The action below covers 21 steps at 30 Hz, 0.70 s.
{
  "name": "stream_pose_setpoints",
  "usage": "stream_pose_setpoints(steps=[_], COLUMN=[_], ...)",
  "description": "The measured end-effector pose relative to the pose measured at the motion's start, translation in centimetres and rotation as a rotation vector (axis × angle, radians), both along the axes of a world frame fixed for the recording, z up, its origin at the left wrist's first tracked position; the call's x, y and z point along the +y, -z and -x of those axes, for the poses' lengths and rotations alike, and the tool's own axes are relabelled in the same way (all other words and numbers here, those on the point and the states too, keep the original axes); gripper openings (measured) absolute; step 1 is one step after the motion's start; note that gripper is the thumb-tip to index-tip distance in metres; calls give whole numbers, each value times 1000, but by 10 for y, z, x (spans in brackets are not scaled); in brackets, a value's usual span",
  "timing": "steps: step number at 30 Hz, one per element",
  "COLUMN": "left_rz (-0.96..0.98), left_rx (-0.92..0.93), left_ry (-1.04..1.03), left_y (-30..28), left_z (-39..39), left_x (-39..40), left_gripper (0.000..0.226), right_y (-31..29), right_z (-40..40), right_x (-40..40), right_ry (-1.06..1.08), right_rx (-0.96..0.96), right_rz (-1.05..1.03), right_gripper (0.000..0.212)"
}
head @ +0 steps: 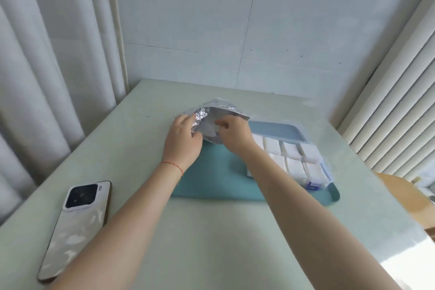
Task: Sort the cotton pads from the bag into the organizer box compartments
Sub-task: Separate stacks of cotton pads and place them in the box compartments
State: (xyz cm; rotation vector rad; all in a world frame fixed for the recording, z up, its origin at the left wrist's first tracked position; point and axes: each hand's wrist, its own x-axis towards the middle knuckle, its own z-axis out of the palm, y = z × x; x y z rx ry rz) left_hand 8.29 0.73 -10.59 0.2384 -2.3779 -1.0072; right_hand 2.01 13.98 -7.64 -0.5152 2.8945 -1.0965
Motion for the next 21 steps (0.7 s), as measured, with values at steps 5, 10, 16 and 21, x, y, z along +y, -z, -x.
stream_pose_setpoints(steps=[5, 10, 16, 21], left_rz=[-62, -86, -92, -118], left_rx=[-18, -45, -54, -59], left_ry=[51, 62, 84, 104], left_y=[3, 0, -3, -2], left_z=[1, 0, -1, -3], left_x=[-1, 1, 4, 7], left_gripper=[53, 53, 53, 51], right_y=[7, 13, 9, -5], right_z=[19, 26, 21, 20], right_x=[-25, -37, -33, -11], right_ry=[60, 80, 88, 125], right_rx=[-200, -321, -269, -136], right_rz=[-83, 35, 106, -1], right_gripper=[50, 52, 6, 14])
